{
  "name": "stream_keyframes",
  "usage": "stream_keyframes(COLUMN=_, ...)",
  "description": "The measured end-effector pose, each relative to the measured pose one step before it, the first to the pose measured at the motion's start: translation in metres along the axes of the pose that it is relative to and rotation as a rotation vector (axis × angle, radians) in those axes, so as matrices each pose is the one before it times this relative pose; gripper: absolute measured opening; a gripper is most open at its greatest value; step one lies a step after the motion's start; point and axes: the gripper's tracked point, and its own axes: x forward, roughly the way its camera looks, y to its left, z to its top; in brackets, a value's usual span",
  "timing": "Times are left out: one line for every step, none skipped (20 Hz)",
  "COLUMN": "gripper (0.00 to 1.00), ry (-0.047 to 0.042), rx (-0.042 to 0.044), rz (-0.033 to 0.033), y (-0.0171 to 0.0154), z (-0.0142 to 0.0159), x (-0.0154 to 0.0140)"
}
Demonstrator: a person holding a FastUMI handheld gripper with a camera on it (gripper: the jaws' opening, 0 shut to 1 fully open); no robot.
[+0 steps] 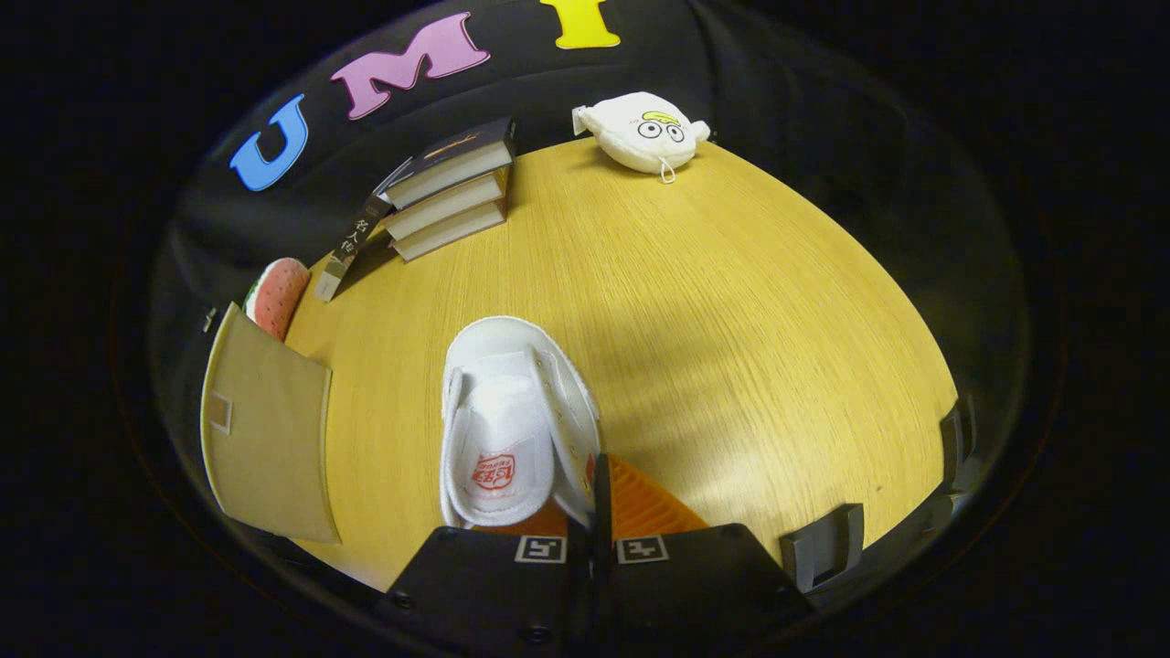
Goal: Open the storage box then place both shoes into the box .Put the left shoe in first, then the right shoe, with the right side of both shoes facing outward in a uniform manner.
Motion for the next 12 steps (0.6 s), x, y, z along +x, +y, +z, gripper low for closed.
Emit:
stream_keyframes(gripper=0.05, ry=-0.01763, rx=0.00513, rz=0.01063, y=0.00276, z=0.00712, x=-0.00816)
stream_keyframes(gripper=0.06, ry=-0.01741, rx=-0.00214, rz=0.01072, y=0.00359, z=0.007, x=-0.011)
stream_keyframes(gripper=0.06, ry=-0.01569, rx=-0.00216, rz=0.00752, y=0.00439, z=0.00552, x=-0.01)
stream_keyframes(gripper=0.06, ry=-0.01286, rx=-0.00019, rz=0.00416, y=0.00477, z=0.00692, x=-0.01068)
stream_keyframes(gripper=0.05, ry=-0.01007, rx=0.00247, rz=0.0054, y=0.00626, z=0.00702, x=-0.00991)
stream_keyframes(gripper=0.05, ry=-0.00709, rx=0.00499, rz=0.00712, y=0.00864, z=0.00618, x=-0.01089)
stream_keyframes(gripper=0.05, ry=-0.00871, rx=0.00614, rz=0.00889, y=0.00983, z=0.00798, x=-0.01159)
stream_keyframes(gripper=0.05, ry=-0.00627, rx=0.00115, rz=0.01176, y=0.01292, z=0.00799, x=-0.00944)
stream_keyframes(gripper=0.05, ry=-0.00421, rx=-0.00156, rz=0.01349, y=0.0146, z=0.00641, x=-0.01041)
stream_keyframes(gripper=0.05, ry=-0.00641, rx=-0.00672, rz=0.01787, y=0.0168, z=0.00746, x=-0.00928)
stream_keyframes(gripper=0.05, ry=-0.0092, rx=-0.0067, rz=0.02149, y=0.01954, z=0.00826, x=-0.0082)
stream_keyframes(gripper=0.05, ry=-0.00912, rx=-0.00868, rz=0.02613, y=0.0207, z=0.00808, x=-0.00785)
